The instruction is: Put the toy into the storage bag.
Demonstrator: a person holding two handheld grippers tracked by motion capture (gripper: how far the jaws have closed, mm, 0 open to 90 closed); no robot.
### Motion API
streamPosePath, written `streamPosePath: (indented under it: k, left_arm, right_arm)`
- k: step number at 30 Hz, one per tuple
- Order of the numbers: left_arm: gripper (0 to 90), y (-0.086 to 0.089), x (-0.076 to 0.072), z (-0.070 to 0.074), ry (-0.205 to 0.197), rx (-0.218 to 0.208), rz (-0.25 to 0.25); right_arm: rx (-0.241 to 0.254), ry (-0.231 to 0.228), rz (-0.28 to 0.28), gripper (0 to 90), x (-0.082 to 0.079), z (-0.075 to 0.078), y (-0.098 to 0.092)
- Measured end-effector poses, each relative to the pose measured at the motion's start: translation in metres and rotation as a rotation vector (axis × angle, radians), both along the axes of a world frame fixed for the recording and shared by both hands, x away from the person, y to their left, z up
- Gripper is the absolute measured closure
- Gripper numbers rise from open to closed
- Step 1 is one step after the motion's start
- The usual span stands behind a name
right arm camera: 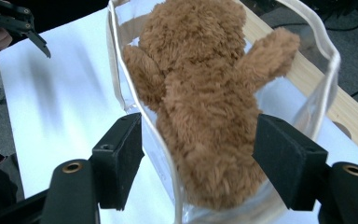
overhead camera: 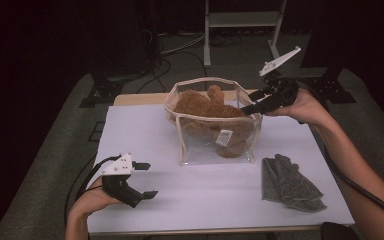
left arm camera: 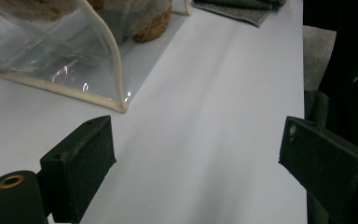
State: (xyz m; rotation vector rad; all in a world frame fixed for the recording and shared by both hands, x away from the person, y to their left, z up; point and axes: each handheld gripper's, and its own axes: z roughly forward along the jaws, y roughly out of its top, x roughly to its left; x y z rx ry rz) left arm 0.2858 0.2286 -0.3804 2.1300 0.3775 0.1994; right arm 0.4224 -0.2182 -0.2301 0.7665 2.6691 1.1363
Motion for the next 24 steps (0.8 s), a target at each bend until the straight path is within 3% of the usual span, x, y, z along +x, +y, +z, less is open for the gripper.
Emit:
streamPosePath:
  k: [12, 24]
  left_arm:
    - [9.1, 0.000, 0.001, -0.002, 0.004, 0.006, 0.004]
    - [9.1, 0.000, 0.002, -0.002, 0.003, 0.006, 0.006]
  right_arm:
    - [0.028, -0.016, -0.029, 31.5, -0.026, -0.002, -0.033]
    - [0.057, 0.000, -0.072, 30.9, -0.041, -0.022, -0.062]
